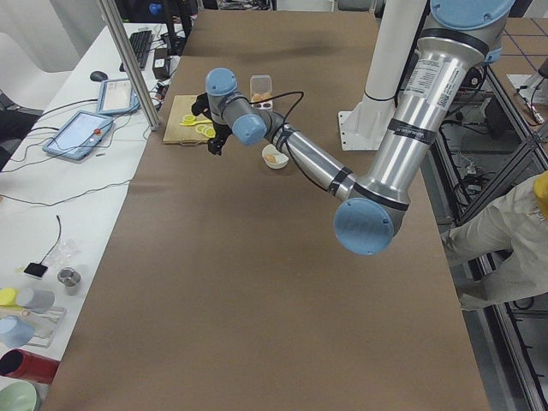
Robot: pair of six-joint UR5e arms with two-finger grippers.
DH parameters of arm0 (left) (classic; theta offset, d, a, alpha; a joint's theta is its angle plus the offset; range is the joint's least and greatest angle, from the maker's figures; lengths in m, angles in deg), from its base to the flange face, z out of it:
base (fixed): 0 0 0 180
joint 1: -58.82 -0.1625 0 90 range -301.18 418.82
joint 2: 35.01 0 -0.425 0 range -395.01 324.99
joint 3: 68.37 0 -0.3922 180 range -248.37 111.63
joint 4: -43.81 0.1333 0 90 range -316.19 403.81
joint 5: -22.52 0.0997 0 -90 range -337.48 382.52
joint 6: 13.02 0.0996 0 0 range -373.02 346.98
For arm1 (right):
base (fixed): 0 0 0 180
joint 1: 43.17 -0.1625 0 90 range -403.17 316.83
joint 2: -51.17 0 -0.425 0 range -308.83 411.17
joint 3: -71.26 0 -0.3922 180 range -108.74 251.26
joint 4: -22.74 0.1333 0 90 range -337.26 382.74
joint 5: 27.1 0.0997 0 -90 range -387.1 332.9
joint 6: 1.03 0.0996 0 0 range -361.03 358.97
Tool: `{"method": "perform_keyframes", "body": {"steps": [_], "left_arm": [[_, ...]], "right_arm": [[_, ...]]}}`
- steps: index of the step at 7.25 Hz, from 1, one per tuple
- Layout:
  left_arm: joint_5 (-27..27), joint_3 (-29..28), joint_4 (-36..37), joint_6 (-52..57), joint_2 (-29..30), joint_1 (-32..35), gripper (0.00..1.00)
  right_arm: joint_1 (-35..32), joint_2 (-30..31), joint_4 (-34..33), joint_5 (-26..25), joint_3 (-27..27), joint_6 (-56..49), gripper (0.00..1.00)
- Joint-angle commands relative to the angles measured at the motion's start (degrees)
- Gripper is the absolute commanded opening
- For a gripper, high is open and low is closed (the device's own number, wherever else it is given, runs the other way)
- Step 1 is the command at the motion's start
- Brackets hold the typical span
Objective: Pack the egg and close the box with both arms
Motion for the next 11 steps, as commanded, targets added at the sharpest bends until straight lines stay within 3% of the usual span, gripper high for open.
{"method": "perform_keyframes", "body": {"steps": [1, 3, 6, 11], "left_arm": [[2.7, -0.4, 3.5, -2.5, 4.2, -6.9, 0.97], [3.3, -0.5, 8.5, -2.6, 6.2, -10.7, 0.96], [7.3, -0.7, 10.2, -2.7, 6.2, -15.2, 0.77], [7.9, -5.1, 10.6, -2.5, 7.6, -19.4, 0.77]], "right_arm": [[0.0, -0.1, -0.2, 0.0, 0.0, -0.3, 1.0], [0.0, -0.1, -0.1, 0.2, -0.2, -0.3, 1.0], [0.0, -0.2, -0.1, 0.5, -0.2, -0.3, 1.0], [0.0, -0.3, -0.1, 0.8, -0.2, -0.4, 1.0]]}}
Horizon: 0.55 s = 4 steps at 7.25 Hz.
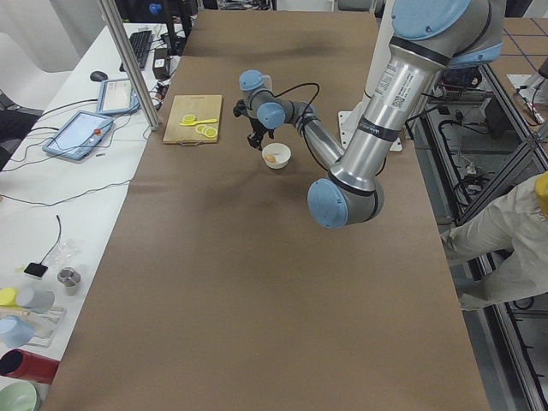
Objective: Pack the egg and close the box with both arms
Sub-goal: 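Move the left gripper down over the brown egg in the white bowl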
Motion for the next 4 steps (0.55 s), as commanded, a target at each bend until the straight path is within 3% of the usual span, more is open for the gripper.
{"method": "perform_keyframes", "body": {"steps": [1, 4], "left_arm": [[1.6, -2.8, -0.1, 0.1, 1.6, -1.3, 0.77], [2.1, -5.5, -0.8, 0.7, 2.8, -1.6, 0.76]], "right_arm": [[0.0, 0.0, 0.1, 0.1, 0.0, -0.1, 1.0], [0.0, 0.0, 0.2, 0.3, 0.0, -0.1, 1.0]]}}
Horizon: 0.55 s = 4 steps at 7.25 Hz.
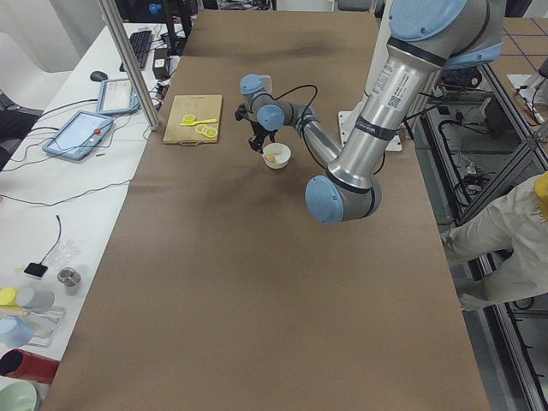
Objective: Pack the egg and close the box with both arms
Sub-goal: 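Lower the left gripper into the bowl and close it on the egg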
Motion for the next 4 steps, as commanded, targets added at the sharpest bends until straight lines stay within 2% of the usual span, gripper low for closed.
{"method": "perform_keyframes", "body": {"steps": [1, 4], "left_arm": [[0.1, -1.7, -0.2, 0.4, 0.6, -0.1, 0.74], [0.2, -1.3, -0.1, 0.4, 0.5, -0.1, 0.73]], "right_arm": [[-0.1, 0.0, 0.1, 0.1, -0.1, 0.0, 1.0], [0.0, 0.0, 0.0, 0.1, -0.4, 0.0, 1.0]]}}
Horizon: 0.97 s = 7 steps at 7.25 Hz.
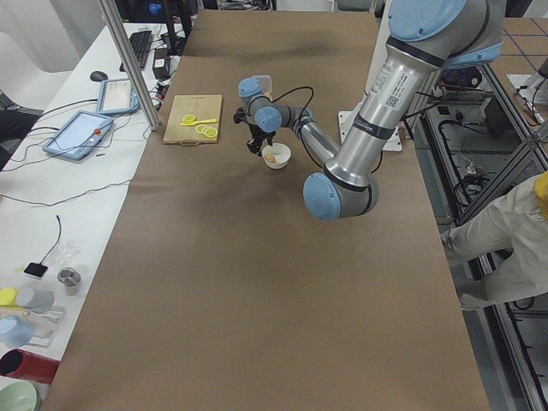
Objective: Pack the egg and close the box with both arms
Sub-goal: 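Lower the left gripper into the bowl and close it on the egg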
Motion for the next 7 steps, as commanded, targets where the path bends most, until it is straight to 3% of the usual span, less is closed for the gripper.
{"method": "perform_keyframes", "body": {"steps": [1, 7], "left_arm": [[0.1, 0.3, 0.0, 0.0, -0.3, -0.1, 0.73], [0.2, 1.0, -0.1, -0.5, -0.6, -2.8, 0.73]], "right_arm": [[0.0, 0.0, 0.0, 0.0, -0.1, 0.0, 1.0], [0.0, -0.1, -0.1, 0.0, -0.2, 0.0, 1.0]]}}
